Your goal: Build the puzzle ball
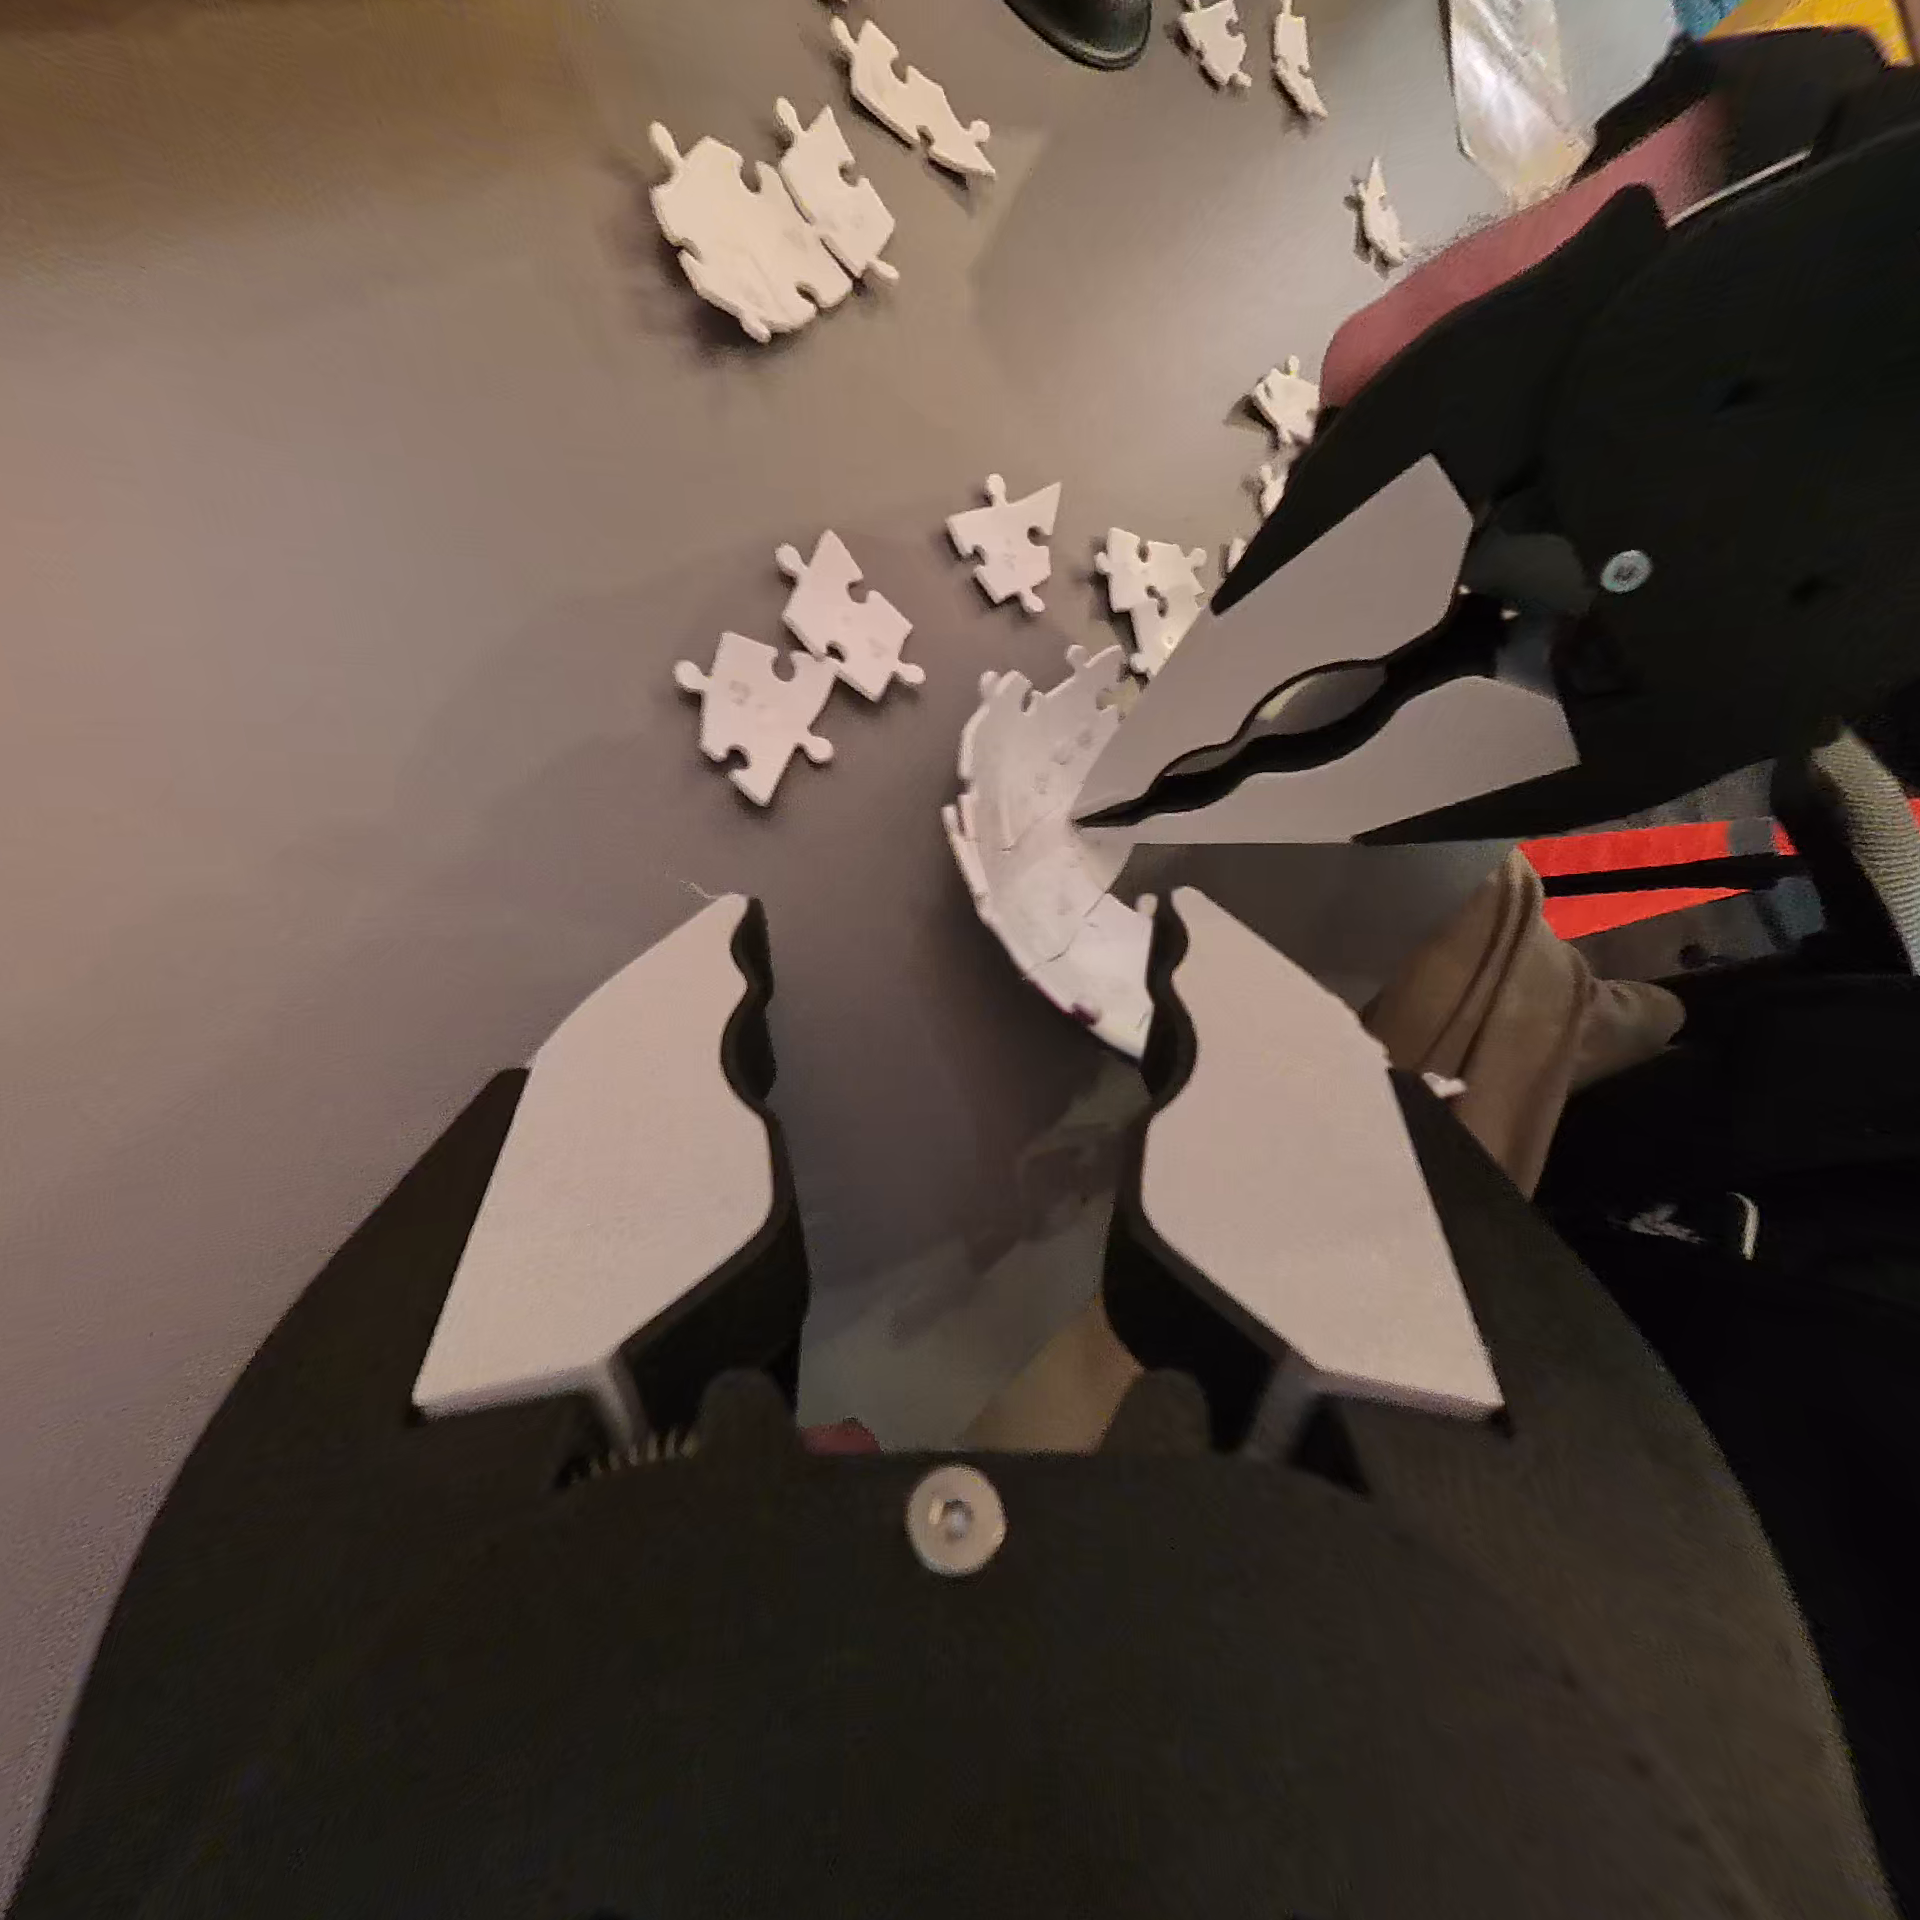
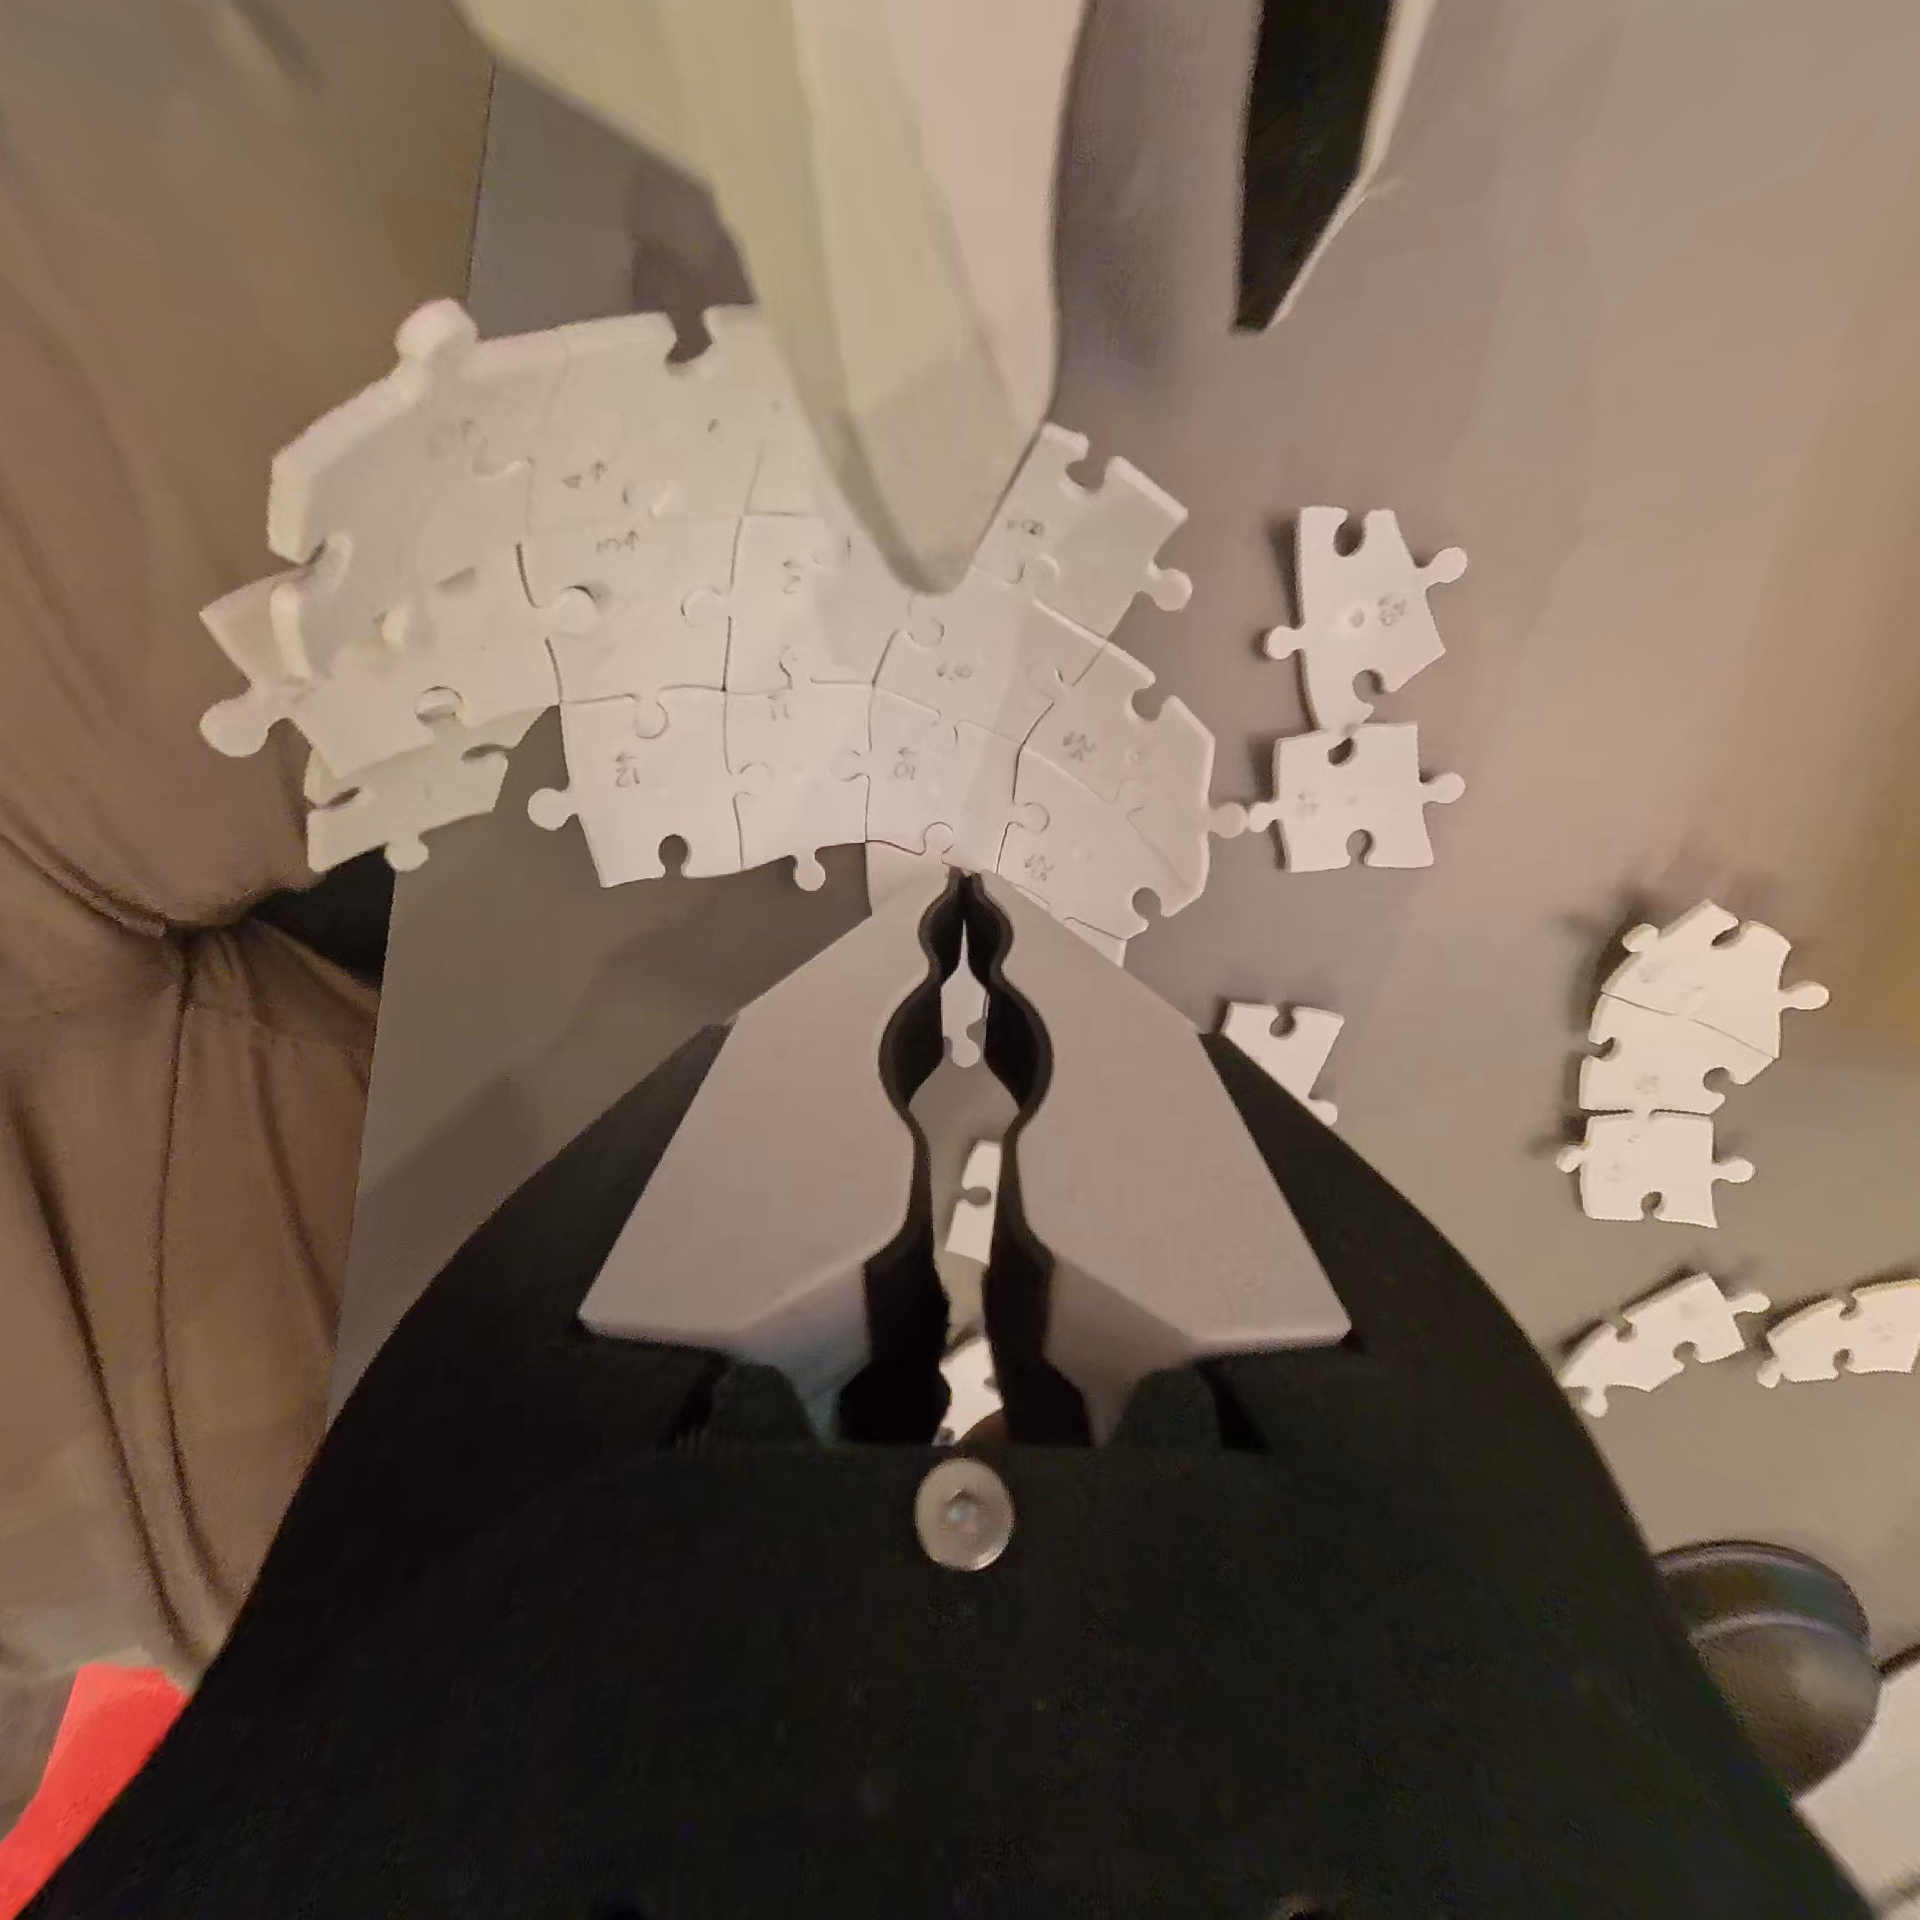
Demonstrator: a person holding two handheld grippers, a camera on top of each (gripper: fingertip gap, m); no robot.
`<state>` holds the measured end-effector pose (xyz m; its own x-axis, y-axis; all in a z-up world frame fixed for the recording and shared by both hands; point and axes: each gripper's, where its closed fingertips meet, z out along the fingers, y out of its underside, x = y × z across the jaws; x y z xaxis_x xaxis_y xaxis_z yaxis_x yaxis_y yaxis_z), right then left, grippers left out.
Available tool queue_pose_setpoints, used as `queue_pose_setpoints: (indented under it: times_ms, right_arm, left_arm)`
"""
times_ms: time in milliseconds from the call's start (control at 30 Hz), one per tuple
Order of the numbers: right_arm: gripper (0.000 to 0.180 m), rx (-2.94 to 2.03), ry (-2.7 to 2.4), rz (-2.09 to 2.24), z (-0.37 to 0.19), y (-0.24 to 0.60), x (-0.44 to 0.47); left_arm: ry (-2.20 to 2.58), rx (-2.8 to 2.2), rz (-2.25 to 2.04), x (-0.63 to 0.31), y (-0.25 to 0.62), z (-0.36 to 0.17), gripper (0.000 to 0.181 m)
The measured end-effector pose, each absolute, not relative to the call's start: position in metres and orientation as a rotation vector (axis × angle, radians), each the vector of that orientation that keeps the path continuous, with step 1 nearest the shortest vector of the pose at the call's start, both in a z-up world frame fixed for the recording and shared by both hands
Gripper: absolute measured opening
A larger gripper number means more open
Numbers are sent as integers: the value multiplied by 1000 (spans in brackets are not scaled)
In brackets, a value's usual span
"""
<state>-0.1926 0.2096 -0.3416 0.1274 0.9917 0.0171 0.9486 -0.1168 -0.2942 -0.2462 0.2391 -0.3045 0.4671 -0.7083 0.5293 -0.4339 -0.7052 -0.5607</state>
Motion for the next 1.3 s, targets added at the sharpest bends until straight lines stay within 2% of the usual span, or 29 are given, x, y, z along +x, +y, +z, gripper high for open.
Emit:
queue_pose_setpoints:
  times_ms: [433, 633, 933, 1133, 1300]
  right_arm:
    - [0, -2123, -1798, 327, -333, 208, -198]
    - [0, -2072, -1711, 389, -310, 201, -204]
    - [0, -2059, -1592, 550, -290, 140, -209]
    - [24, -2025, -1493, 520, -310, 122, -223]
    - [33, -1781, -1525, 134, -320, 134, -229]
  left_arm:
    - [906, -2408, -1125, -245, 231, -324, 58]
    - [903, -2409, -1067, -249, 234, -327, 54]
    - [897, -2380, -1009, -253, 237, -328, 56]
    - [845, -2329, -990, -260, 237, -318, 58]
    - [826, -2321, -977, -262, 236, -318, 58]
